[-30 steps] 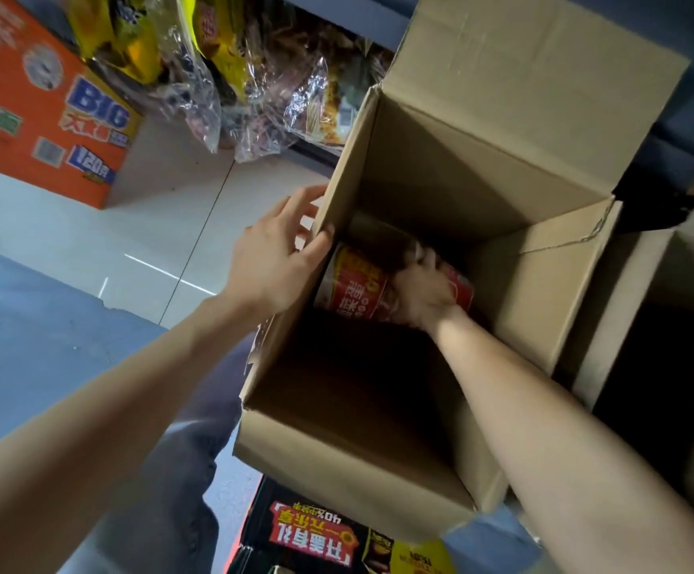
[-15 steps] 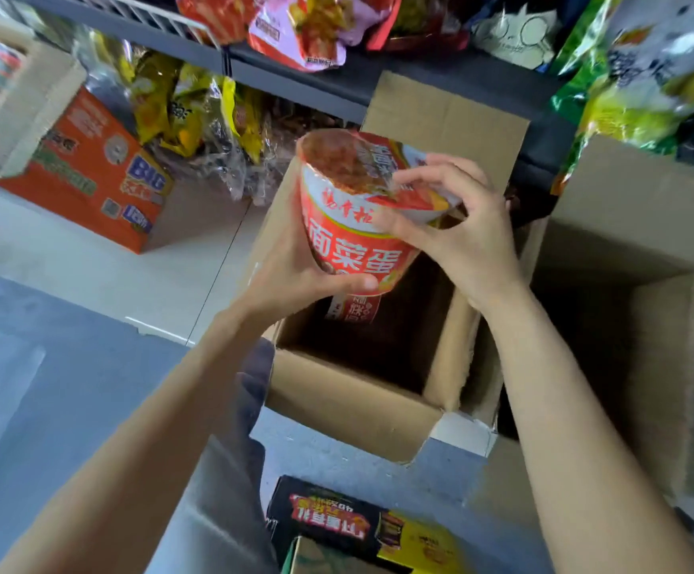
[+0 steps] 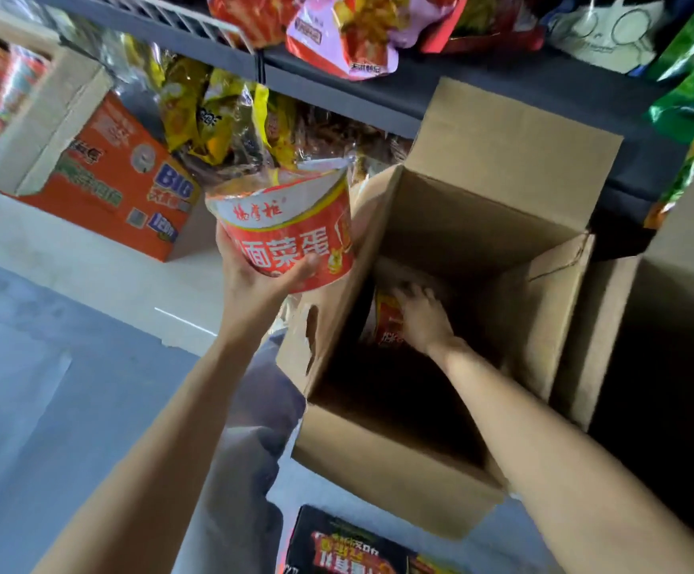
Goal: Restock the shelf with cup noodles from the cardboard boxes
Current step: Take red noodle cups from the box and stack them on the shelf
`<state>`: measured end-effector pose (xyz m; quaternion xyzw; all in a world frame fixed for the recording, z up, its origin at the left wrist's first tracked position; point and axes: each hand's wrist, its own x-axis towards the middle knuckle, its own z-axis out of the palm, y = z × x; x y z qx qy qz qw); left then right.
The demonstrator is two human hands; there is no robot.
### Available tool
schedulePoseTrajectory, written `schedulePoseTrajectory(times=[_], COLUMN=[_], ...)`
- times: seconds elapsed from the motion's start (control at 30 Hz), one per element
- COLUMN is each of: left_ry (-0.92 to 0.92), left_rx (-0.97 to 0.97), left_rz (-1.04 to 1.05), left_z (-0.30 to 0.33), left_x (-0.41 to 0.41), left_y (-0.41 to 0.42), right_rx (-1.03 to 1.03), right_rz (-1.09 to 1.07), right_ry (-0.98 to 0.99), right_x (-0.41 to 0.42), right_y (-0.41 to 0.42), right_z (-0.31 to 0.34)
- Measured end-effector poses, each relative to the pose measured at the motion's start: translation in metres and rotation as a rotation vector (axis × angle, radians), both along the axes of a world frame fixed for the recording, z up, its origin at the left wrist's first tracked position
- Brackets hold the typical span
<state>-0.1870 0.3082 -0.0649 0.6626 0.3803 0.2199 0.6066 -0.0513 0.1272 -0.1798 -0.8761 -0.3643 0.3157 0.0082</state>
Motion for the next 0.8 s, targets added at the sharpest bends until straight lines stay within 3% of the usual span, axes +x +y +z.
schedulePoseTrajectory(times=[0.17, 0.27, 0.43, 0.53, 0.6, 0.7, 0.8], left_ry=[0.02, 0.046, 0.063, 0.055, 0.048, 0.02, 0.004], left_rx=[-0.019, -0.038, -0.087, -0.078, -0.061, -0.025, 0.023], left_rz=[-0.009, -0.034, -0.042, -0.047, -0.065, -0.091, -0.086], left_z=[-0.028, -0.04, -0.052, -0.052, -0.047, -0.033, -0.009], left_x=[0.006, 0.006, 0.002, 0.002, 0.002, -0.001, -0.01], left_y=[0.012, 0.007, 0.009, 0.007, 0.005, 0.006, 0.004], right_rx=[-0.229, -0.255, -0.241, -0.162, -0.052, 0.112, 0.337], right_rz=[0.11, 0.228, 0.211, 0.069, -0.136, -0.446, -0.609], right_ry=[0.072, 0.001, -0.019, 0.022, 0.067, 0.084, -0.003], right_x=[0.002, 0.002, 0.002, 0.003, 0.001, -0.01, -0.024], right_y=[0.012, 0.017, 0.023, 0.013, 0.0, -0.018, -0.034], right_z=[-0.079, -0.117, -0.15, -0.143, -0.123, -0.075, -0.009])
